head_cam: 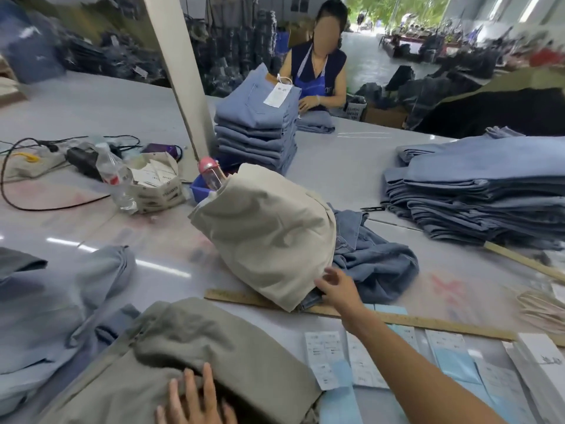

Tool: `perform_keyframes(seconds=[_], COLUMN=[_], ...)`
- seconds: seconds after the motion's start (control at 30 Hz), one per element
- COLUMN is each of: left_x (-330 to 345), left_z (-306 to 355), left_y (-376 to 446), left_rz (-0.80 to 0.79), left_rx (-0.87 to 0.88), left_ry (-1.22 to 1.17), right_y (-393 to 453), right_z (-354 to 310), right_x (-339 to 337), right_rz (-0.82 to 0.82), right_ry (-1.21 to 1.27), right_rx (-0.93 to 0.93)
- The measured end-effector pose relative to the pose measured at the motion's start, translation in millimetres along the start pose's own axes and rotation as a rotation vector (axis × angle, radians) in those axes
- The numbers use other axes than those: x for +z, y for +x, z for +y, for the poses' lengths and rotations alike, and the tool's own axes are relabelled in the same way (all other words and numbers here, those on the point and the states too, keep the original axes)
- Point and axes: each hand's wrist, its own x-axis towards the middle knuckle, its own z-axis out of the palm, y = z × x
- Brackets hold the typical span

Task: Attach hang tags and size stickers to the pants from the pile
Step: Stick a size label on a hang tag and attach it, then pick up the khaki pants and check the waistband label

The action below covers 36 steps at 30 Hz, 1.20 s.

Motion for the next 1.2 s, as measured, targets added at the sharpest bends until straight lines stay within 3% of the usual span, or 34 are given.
perform_keyframes(seconds=[0.13, 0.23, 0.37, 0.5, 0.57, 0.63, 0.7, 0.87, 0.93, 1.03, 1.13, 1.2], left_x=[11, 10, 11, 12, 13, 16, 18, 24, 21, 0, -31, -51], left_z=[-4, -8, -10, -14, -15, -17, -18, -20, -16, -9, 5, 20], left_y=[4, 3, 2, -1, -3, -5, -4, -6, -6, -1, 29, 61], left_rz=[0.001, -0.056, -0.014, 0.051, 0.070, 0.109, 0.142, 0.213, 0.210, 0.180, 0.252, 0.257], left_rx=[-0.052, -0.038, -0.036, 0.017, 0.024, 0.013, 0.029, 0.039, 0.024, 0.003, -0.317, -0.418], left_ry=[0.000, -0.042, -0.070, -0.052, -0.020, -0.021, -0.021, -0.019, -0.041, -0.092, -0.502, -0.781], right_y=[53, 61, 50, 35, 25, 19, 12, -28, -38, -37, -29, -19], right_z=[-13, -16, -24, -29, -29, -31, -34, -3, 10, 14, 6, -9], right_x=[32, 44, 46, 44, 39, 31, 26, 40, 51, 56, 55, 53], right_rz=[0.146, 0.304, 0.475, 0.568, 0.557, 0.515, 0.440, 0.252, 0.158, 0.024, -0.053, -0.061], right_ry=[0.269, 0.183, -0.418, -0.773, -0.952, -1.043, -0.926, -0.513, -0.339, 0.108, 0.431, 0.596], right_rx=[0.156, 0.173, -0.195, -0.477, -0.732, -0.966, -1.034, -0.864, -0.624, -0.124, 0.141, 0.271])
